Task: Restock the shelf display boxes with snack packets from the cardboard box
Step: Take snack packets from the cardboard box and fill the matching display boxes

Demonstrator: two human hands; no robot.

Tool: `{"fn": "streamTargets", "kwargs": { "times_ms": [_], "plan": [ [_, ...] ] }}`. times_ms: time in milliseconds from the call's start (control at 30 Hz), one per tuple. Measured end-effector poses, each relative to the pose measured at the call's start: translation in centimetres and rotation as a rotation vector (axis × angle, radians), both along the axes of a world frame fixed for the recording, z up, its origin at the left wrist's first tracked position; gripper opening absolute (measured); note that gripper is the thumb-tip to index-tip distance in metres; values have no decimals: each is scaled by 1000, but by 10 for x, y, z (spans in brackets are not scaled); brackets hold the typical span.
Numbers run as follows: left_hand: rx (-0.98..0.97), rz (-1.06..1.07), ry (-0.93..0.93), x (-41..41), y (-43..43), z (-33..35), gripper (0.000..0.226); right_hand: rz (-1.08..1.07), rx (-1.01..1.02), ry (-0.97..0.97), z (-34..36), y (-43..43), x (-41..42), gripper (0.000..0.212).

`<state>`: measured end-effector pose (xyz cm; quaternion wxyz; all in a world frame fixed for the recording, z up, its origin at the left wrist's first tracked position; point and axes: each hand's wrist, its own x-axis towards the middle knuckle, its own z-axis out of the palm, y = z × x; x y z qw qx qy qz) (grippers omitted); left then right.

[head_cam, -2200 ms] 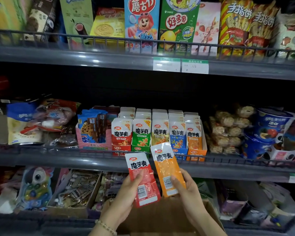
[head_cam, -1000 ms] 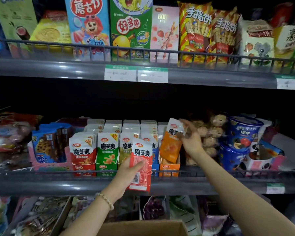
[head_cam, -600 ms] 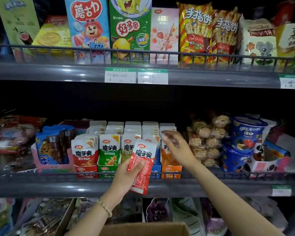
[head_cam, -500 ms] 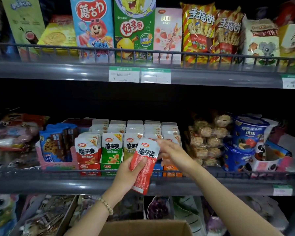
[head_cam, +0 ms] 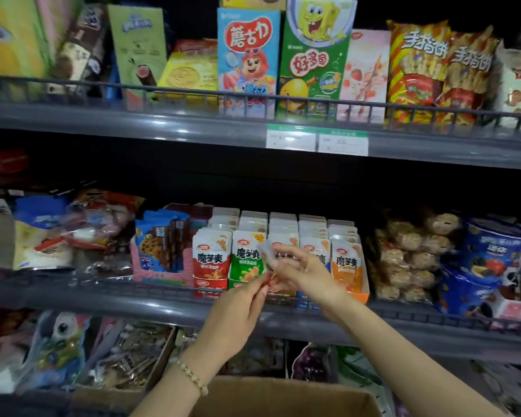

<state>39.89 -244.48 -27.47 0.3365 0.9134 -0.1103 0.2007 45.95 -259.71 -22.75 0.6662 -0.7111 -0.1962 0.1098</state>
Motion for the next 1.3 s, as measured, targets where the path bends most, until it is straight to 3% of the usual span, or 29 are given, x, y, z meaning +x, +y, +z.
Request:
{"fn": "streamTargets", "kwargs": {
  "times_ms": [100,200,267,367,433,500,633,767,933,1100,1300],
  "plan": [
    [-271,-7,30,-2,19,-5,27,65,-83,-107,-1,19,-3,33],
    [-547,-1,41,-3,42,-8,30,-56,-188,-259,-3,36,1,55],
    [-643,2,33,-3,55,-8,31,-110,-232,-216,-6,44,4,71],
    [-686,-52,45,-1,70,-10,27,37,-239,-25,-12,58,10,49],
    [-662,-33,7,4,80,-14,22,101,-256,25,-15,68,11,28],
    [-638,23,-45,13,92,-23,20,32,-263,-53,-16,75,14,14],
    [-542,137,-30,26,112,-42,29,-199,-175,-161,-20,87,28,47],
    [-378,169,-44,33,119,-54,42,-240,-152,-180,-18,98,38,25],
    [-118,168,-130,37,123,-64,34,-220,-293,-217,-27,90,46,61],
    [174,159,-158,40,119,-72,46,-276,-201,-248,-33,90,46,47],
    [213,135,-60,47,117,-61,52,-230,-197,-293,-22,96,45,39]
  ]
}}
